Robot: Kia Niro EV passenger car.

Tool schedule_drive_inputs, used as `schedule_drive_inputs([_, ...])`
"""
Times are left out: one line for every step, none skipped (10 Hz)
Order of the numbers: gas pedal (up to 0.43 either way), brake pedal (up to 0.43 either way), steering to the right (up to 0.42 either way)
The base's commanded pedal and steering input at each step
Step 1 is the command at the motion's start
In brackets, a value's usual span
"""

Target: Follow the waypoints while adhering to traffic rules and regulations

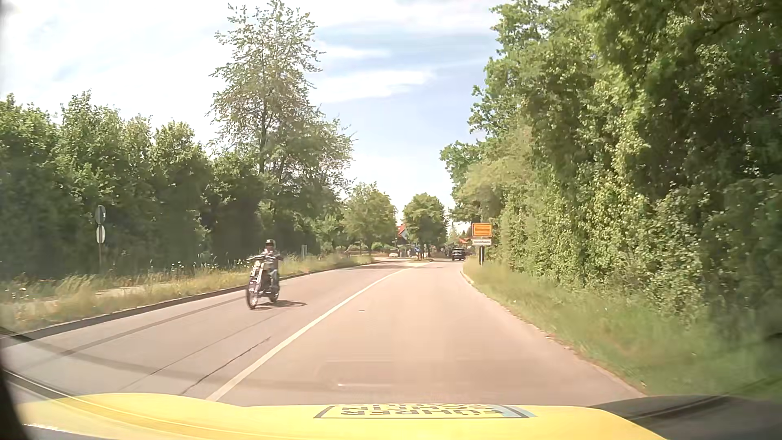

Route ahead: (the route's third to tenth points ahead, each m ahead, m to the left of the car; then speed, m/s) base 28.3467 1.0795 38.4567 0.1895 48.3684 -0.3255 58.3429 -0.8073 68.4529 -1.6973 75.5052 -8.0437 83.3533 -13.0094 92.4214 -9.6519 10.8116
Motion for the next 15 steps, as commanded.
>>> schedule_drive_inputs([0.059, 0.000, 0.009])
schedule_drive_inputs([0.059, 0.000, 0.011])
schedule_drive_inputs([0.059, 0.000, 0.013])
schedule_drive_inputs([0.059, 0.000, 0.012])
schedule_drive_inputs([0.059, 0.000, 0.013])
schedule_drive_inputs([0.059, 0.000, 0.012])
schedule_drive_inputs([0.059, 0.000, 0.012])
schedule_drive_inputs([0.047, 0.000, 0.012])
schedule_drive_inputs([0.039, 0.000, 0.011])
schedule_drive_inputs([0.000, 0.000, 0.011])
schedule_drive_inputs([0.000, 0.000, 0.011])
schedule_drive_inputs([0.000, 0.000, 0.011])
schedule_drive_inputs([0.000, 0.000, 0.011])
schedule_drive_inputs([0.000, 0.000, 0.011])
schedule_drive_inputs([0.000, 0.000, 0.012])
